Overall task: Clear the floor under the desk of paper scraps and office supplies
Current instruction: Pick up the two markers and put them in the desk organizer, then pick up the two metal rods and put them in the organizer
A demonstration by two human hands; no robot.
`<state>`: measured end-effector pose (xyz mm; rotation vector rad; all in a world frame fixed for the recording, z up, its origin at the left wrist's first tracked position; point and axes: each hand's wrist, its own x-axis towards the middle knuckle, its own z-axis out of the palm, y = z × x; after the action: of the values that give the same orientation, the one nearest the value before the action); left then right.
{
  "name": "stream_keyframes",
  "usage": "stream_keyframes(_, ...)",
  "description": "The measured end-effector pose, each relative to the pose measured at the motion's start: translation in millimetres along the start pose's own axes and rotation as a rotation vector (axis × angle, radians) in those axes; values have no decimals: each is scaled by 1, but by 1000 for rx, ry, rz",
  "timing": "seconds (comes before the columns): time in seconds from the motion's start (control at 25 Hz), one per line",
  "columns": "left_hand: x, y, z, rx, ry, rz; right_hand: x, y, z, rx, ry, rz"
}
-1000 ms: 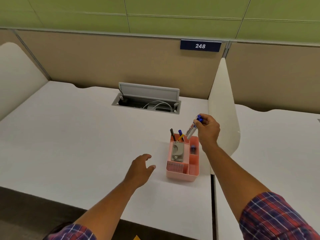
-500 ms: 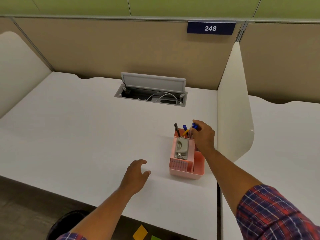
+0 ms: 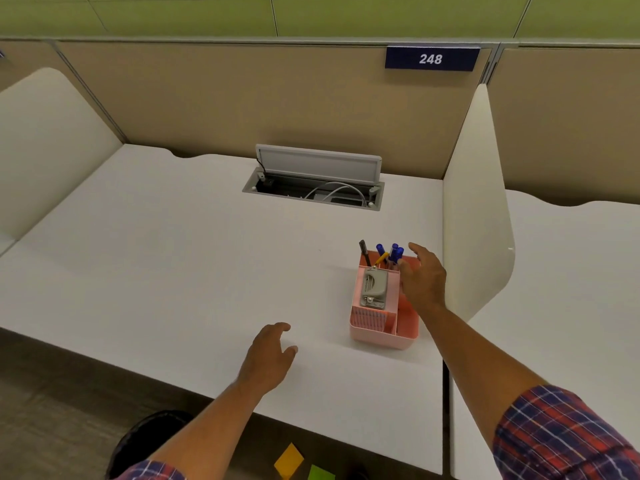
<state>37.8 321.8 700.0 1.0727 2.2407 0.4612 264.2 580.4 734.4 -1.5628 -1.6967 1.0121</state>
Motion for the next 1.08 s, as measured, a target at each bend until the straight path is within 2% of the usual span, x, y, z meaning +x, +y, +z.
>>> stream_keyframes(0.12, -14, -14, -4, 6, 5, -3, -36, 8, -5, -28, 47, -22)
stream_keyframes(0.32, -69, -46, -26, 4, -8, 18, -137, 9, 4, -160, 140, -180)
stream_keyframes(0.52, -133, -110, -48, -62, 48, 45, -270, 6, 42, -249, 101, -222)
stream_keyframes(0.76, -213, -243, -30, -30, 46, 48, -415, 34, 110, -422, -118, -365)
stream_keyframes(0.92, -249, -327, 1, -21, -11, -57, -475, 75, 153, -447, -264, -235)
stream_keyframes(1.08, -249, -398, 48, -22, -22, -155, -500, 150, 200, -505, -457, -65)
